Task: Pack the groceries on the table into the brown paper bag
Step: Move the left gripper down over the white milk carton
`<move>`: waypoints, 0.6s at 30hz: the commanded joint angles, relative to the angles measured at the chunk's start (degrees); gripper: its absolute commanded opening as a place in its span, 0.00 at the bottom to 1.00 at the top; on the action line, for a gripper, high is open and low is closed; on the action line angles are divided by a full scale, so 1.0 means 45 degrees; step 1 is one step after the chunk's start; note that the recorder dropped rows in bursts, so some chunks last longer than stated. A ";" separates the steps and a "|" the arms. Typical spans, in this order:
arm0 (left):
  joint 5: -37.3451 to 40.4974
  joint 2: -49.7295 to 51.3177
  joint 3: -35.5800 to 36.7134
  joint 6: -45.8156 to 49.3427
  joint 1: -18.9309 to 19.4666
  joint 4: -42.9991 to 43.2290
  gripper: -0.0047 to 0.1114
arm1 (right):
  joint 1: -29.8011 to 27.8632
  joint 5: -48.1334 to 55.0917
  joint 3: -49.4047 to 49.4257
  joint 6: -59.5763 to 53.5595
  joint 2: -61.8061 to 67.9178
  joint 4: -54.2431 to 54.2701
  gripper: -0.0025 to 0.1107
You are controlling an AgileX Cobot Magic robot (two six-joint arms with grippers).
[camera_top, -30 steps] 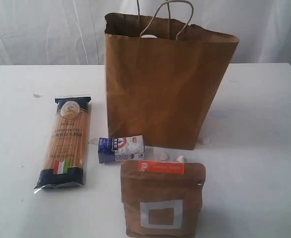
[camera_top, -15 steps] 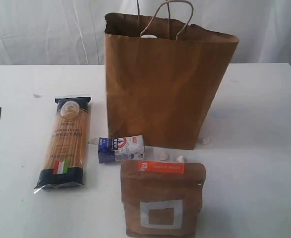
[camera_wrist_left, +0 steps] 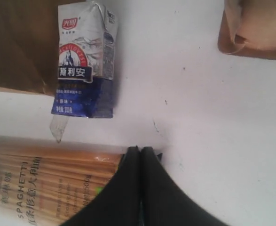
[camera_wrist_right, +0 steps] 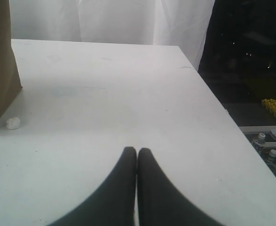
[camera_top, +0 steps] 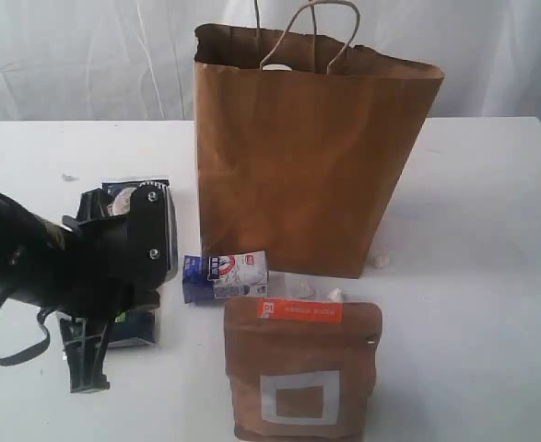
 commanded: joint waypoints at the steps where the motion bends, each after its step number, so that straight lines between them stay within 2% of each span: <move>1: -0.0148 0.0035 -0.0036 -0.1143 -0.0092 -0.0324 0.04 | -0.0002 -0.0060 0.0088 0.0047 -0.0048 -0.0129 0.02; 6: 0.1048 0.0073 -0.0274 -0.4045 -0.0092 -0.0324 0.04 | -0.0002 -0.0060 0.0088 0.0047 -0.0048 -0.0129 0.02; 9: 0.3945 0.0336 -0.1476 -0.5805 -0.0092 -0.0324 0.04 | -0.0002 -0.0060 0.0088 0.0047 -0.0048 -0.0129 0.02; 13: 0.7637 0.1096 -0.3020 -0.5577 -0.0092 -0.0324 0.04 | -0.0002 -0.0060 0.0088 0.0047 -0.0048 -0.0129 0.02; 15: 0.7900 0.1477 -0.3439 -0.5070 -0.0092 -0.0324 0.04 | -0.0002 -0.0060 0.0088 0.0047 -0.0048 -0.0129 0.02; 18: 0.6143 0.1805 -0.3590 -0.4285 -0.0092 -0.0324 0.04 | -0.0002 -0.0060 0.0088 0.0047 -0.0048 -0.0129 0.02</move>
